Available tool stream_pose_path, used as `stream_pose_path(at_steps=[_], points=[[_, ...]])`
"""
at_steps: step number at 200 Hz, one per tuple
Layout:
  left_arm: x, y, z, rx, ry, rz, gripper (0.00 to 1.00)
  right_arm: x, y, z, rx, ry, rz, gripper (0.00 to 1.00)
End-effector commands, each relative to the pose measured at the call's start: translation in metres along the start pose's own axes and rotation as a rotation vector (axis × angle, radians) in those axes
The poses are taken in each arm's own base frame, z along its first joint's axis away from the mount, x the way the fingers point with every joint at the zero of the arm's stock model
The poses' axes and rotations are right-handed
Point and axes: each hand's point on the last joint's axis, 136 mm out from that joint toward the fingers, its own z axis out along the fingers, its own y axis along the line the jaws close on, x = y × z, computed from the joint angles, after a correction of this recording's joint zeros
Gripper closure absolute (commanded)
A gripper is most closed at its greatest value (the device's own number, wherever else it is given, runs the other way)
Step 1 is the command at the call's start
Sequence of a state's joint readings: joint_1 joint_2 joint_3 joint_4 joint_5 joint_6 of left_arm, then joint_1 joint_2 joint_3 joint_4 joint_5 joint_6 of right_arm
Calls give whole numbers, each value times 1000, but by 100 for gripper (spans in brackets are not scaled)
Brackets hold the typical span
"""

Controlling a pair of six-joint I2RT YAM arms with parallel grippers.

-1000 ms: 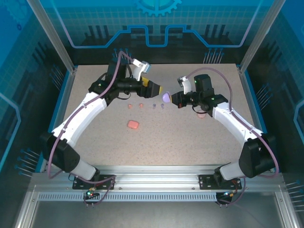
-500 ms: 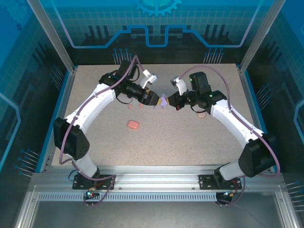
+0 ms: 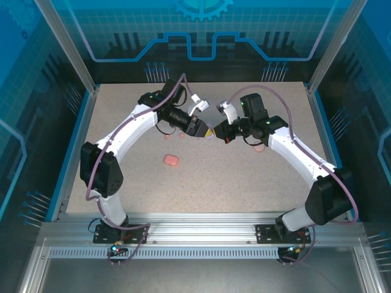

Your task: Insert wireless bluetooth earbuds into charging case

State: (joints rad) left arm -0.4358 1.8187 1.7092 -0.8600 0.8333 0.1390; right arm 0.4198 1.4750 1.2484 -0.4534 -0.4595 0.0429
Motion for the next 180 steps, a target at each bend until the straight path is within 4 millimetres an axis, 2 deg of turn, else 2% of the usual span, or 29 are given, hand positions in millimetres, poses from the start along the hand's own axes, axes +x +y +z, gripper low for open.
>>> stream_pose_path(at_steps=[1,25,77,110,114,133,159,180], points=[[-5,-12,-3,39,-2,31,67,-7,6,1,-11,-1,-29,100],[-5,-10,-1,39,2,32,74,-7,5,1,-4,-1,-29,100],[-3,-7,2,50,9,22,77,-10,4,1,-1,-7,-24,100],[-3,-7,4,66,7,22,97,-15,5,-1,3,-22,-9,100],[-3,-7,4,67,5,20,100,-17,3,-2,11,-27,-2,94],[-7,-4,3,51,-25,27,100,-26,-4,-14,42,-70,50,59],[-18,4,-14,5,-145,31,100,-36,-15,-46,65,-156,163,37],[-31,8,-36,-56,-281,66,100,-33,-20,-63,90,-190,246,30]])
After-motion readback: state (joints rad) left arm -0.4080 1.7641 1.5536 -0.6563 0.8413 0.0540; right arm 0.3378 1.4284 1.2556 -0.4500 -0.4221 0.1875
